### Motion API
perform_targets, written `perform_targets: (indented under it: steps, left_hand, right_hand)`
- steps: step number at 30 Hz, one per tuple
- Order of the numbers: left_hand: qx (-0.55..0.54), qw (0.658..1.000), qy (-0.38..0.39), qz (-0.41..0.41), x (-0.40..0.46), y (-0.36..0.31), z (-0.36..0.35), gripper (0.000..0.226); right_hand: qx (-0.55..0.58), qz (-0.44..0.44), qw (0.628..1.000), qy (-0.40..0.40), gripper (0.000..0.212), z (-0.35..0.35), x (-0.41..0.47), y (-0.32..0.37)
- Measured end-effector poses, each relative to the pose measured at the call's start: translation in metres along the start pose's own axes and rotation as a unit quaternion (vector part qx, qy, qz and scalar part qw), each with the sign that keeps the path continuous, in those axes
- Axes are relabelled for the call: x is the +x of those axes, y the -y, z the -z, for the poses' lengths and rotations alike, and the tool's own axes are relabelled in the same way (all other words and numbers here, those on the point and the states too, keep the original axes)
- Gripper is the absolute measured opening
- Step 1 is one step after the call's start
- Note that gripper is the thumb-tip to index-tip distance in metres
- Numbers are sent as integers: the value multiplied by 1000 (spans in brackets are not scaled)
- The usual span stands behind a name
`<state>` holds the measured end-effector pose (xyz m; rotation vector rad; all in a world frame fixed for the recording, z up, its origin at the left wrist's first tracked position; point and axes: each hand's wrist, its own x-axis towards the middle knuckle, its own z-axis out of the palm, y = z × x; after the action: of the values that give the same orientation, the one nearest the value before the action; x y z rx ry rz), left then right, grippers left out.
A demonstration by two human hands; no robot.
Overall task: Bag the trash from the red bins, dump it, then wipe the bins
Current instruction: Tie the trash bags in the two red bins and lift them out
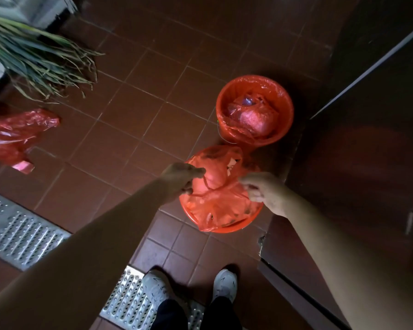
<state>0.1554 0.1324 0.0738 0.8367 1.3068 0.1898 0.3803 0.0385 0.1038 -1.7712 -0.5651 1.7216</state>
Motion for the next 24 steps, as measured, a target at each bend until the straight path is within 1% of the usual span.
perform_targets:
  steps: [1, 2, 3, 4, 6, 7, 10, 12, 13, 14, 15, 16, 17, 18, 19, 20, 21, 22, 23, 24]
  left_hand:
    - [52, 998, 17, 0, 0, -2, 4, 18]
    - [82, 996, 29, 4, 0, -3, 7, 17]
    - [82, 996, 29, 9, 0, -4, 8, 15]
    - [56, 998, 6, 13, 2, -4, 8, 14]
    - [-53, 995, -80, 41, 8, -4, 7, 18]
    - [-120, 984, -118, 65, 10, -3, 7, 22]
    - [-287, 928, -191, 142, 15, 5, 22, 34]
    - [-354, 894, -223, 159, 18, 9, 32, 38]
    - [-366, 890, -228, 152, 19, 9, 34, 37]
    - [-365, 893, -224, 136, 19, 8, 33, 36]
    - [-353, 904, -211, 114, 19, 7, 31, 35]
    - [-334, 919, -191, 89, 19, 6, 29, 34]
    - [-316, 932, -164, 65, 17, 5, 27, 33]
    - [-300, 944, -128, 45, 13, 3, 27, 32]
    - [-284, 955, -83, 35, 10, 2, 27, 29]
    - [-272, 961, -37, 31, 6, -1, 27, 23]
    - [-267, 963, 8, 32, 0, -3, 27, 14]
    - [-262, 963, 51, 35, -5, -4, 27, 11]
    - [-252, 963, 86, 38, -10, -4, 26, 15]
    - [-241, 963, 115, 41, -14, -4, 25, 17]
  right_hand:
    - [-171, 18, 985, 14, 27, 2, 0, -6]
    - [-311, 45, 949, 25, 27, 4, 1, -13]
    - [-415, 66, 907, 28, 31, 4, 3, -20]
    - [-488, 74, 869, 14, 35, 4, 4, -26]
    - [-571, 105, 813, -27, 40, 6, 3, -37]
    - [-596, 121, 793, -36, 38, 8, 2, -44]
    - [-628, 161, 760, -38, 27, 23, -3, -67]
    - [-645, 193, 737, -60, 26, 26, -6, -78]
    - [-645, 198, 734, -79, 26, 25, -5, -82]
    - [-639, 191, 740, -88, 26, 22, -3, -84]
    - [-634, 172, 747, -97, 28, 19, -2, -81]
    - [-617, 153, 764, -108, 29, 17, 0, -77]
    - [-577, 137, 797, -113, 30, 15, 2, -69]
    - [-508, 135, 843, -112, 28, 13, 0, -60]
    - [-424, 145, 886, -118, 26, 10, -1, -49]
    - [-337, 159, 919, -127, 26, 9, -2, -38]
    - [-204, 116, 964, -128, 29, 6, -2, -26]
    - [-43, 69, 990, -114, 32, 0, -4, -12]
    - [76, 34, 993, -87, 31, -3, -5, -3]
    - [138, 25, 988, -57, 28, -6, -6, 7]
